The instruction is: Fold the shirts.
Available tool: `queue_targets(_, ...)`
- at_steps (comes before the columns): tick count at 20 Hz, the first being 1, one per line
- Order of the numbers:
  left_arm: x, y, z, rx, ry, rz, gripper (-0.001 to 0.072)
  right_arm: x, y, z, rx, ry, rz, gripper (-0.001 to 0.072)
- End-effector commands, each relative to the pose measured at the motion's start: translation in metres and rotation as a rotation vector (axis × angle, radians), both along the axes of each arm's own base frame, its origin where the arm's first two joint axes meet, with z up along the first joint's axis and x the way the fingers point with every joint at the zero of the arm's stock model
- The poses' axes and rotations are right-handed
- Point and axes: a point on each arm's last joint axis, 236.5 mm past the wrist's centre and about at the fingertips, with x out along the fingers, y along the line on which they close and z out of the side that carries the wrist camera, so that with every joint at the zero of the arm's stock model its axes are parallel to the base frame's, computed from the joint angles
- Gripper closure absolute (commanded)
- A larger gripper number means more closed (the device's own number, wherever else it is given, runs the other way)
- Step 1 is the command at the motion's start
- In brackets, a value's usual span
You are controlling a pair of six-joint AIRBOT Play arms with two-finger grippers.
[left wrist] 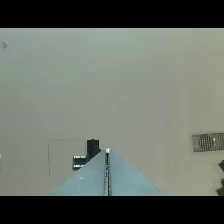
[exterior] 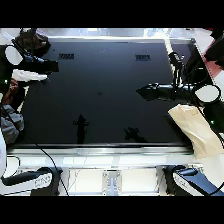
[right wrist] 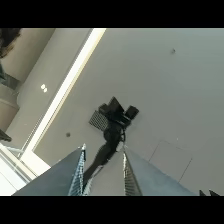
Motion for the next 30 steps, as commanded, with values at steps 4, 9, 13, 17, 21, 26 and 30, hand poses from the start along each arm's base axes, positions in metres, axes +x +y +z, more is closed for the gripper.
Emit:
queue_targets(4,0.024,0.041,0.001,0.204,-0.074,0.023,0.0638,0.001,-0.001,-0.001,-0.005,-0.001,-0.003,0.0446)
queue_targets(9,0.008,0.247,0.009,0.608,-0.054,0.522,0.0157,0.002,-0.001,0.0,-0.006,-0.005,-0.007,0.0446)
queue_targets(13,-0.038,0.362,-0.049,0.445,0.044,0.811,0.0158,0.002,-0.001,0.0,-0.006,-0.005,-0.007,0.0446)
queue_targets(17,-0.064,0.414,-0.135,0.179,0.128,0.971,0.0058,0.001,0.0,0.001,0.011,0.004,-0.011,0.0446)
queue_targets(21,-0.045,0.445,-0.156,-0.01,-0.038,1.049,0.0004,0.001,0.0,0.002,0.065,0.075,-0.064,0.0446)
queue_targets(26,-0.016,0.46,-0.171,-0.079,-0.115,1.06,0.001,0.0,0.006,0.009,0.122,0.096,-0.071,0.0446)
queue_targets(30,-0.008,0.457,-0.174,-0.099,-0.122,1.056,0.0696,0.0,0.008,0.011,0.139,0.098,-0.07,0.0446)
